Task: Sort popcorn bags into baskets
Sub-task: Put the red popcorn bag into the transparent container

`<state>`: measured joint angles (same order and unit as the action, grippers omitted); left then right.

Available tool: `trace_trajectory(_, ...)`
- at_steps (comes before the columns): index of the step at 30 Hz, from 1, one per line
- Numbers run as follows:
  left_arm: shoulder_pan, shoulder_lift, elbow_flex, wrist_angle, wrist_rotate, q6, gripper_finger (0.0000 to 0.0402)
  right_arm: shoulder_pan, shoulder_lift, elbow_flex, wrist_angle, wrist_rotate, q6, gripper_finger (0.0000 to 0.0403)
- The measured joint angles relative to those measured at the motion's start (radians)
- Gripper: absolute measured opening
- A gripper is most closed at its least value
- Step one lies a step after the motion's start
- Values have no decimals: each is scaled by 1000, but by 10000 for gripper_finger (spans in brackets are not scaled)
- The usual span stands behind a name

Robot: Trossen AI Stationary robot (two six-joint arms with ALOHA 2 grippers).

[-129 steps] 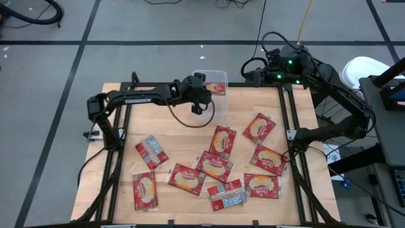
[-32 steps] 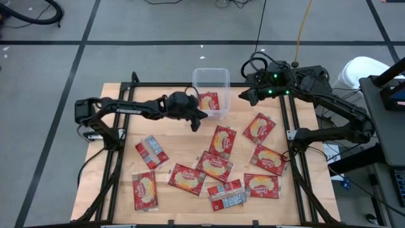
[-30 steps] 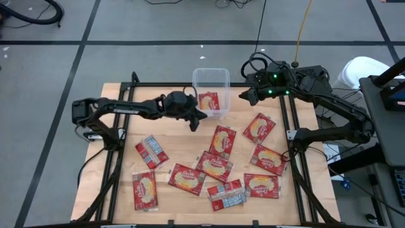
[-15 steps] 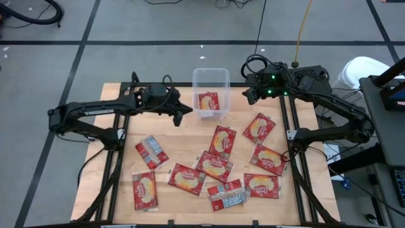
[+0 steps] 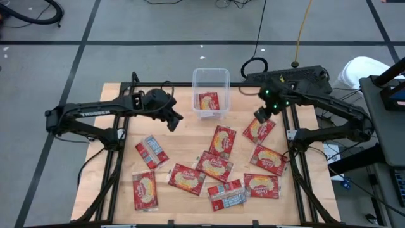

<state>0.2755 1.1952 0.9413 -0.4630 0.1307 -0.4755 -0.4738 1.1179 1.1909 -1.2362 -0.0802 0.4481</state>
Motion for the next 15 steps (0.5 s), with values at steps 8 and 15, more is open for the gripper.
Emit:
trace_trajectory(8, -93, 20, 0, 28, -1, -218, 26, 107, -2, -189, 70, -26, -19, 211)
trace_trajectory(15, -231, 45, 1, 58, -81, -337, 26, 248, -14, -359, 404, -11, -366, 261)
